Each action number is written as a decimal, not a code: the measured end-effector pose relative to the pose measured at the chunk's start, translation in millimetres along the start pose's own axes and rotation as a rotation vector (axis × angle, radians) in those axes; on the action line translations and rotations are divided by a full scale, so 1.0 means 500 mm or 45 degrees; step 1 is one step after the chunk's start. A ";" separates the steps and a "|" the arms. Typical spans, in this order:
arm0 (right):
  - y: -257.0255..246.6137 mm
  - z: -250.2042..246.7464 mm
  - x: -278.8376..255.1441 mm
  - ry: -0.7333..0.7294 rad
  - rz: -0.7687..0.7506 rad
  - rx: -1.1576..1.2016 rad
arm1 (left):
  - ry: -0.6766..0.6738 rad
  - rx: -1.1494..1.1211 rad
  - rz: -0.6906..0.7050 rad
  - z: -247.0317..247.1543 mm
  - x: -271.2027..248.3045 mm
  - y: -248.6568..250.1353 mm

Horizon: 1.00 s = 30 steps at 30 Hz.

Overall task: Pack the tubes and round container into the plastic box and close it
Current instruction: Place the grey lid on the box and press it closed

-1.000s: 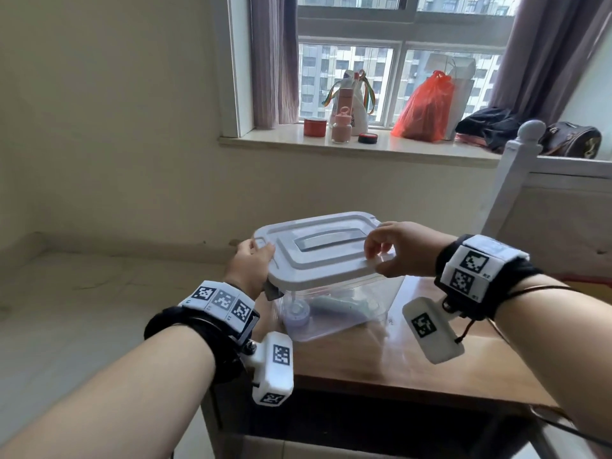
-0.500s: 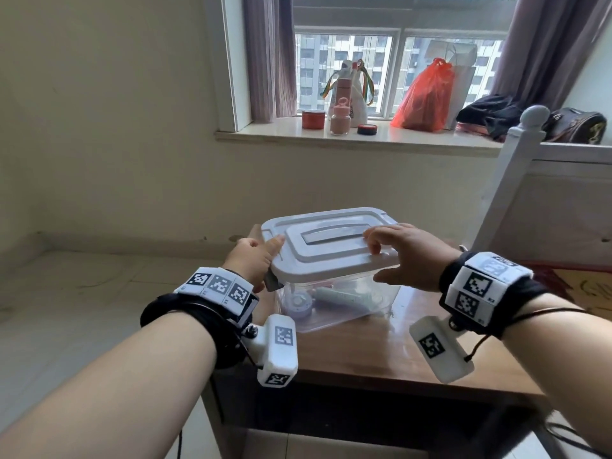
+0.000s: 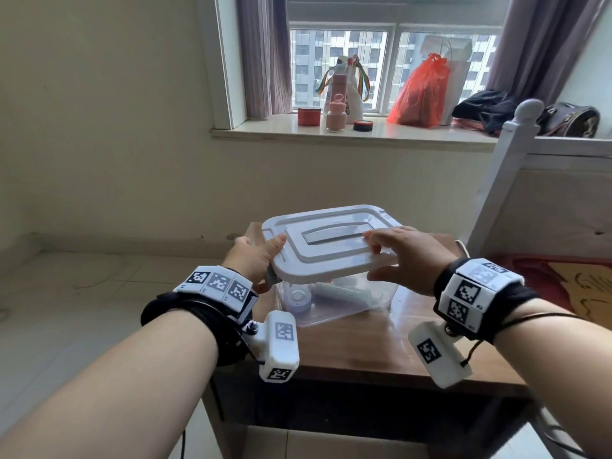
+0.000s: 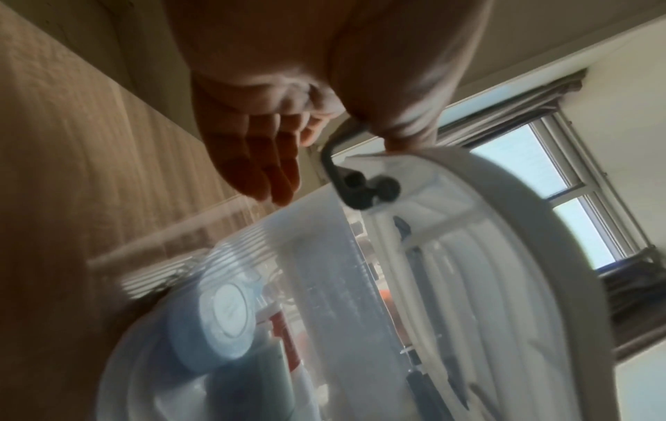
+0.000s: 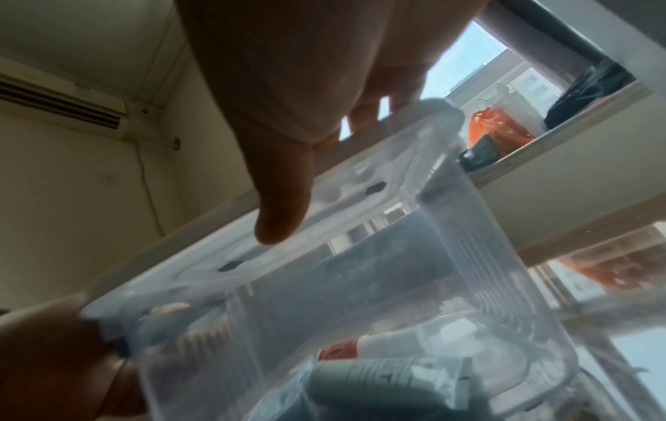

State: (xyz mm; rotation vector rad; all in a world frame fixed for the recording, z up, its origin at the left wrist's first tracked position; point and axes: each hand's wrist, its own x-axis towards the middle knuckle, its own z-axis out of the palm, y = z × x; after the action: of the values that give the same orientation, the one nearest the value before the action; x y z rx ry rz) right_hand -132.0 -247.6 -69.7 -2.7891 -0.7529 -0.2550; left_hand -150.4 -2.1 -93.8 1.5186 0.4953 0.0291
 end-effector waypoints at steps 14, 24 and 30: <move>-0.077 0.020 -0.016 0.067 0.162 -0.134 | 0.007 0.298 0.250 0.012 -0.033 0.014; -0.034 0.005 -0.023 0.302 0.686 0.347 | 0.099 0.667 0.424 0.027 -0.042 0.023; 0.037 0.058 -0.013 0.277 1.036 1.005 | 0.127 0.667 0.452 0.029 -0.040 0.020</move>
State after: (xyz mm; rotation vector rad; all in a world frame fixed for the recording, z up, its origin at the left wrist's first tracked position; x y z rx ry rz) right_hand -124.9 -258.4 -102.2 -2.0290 0.3142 -0.0691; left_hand -160.7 -21.3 -78.9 2.1147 0.3169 0.2703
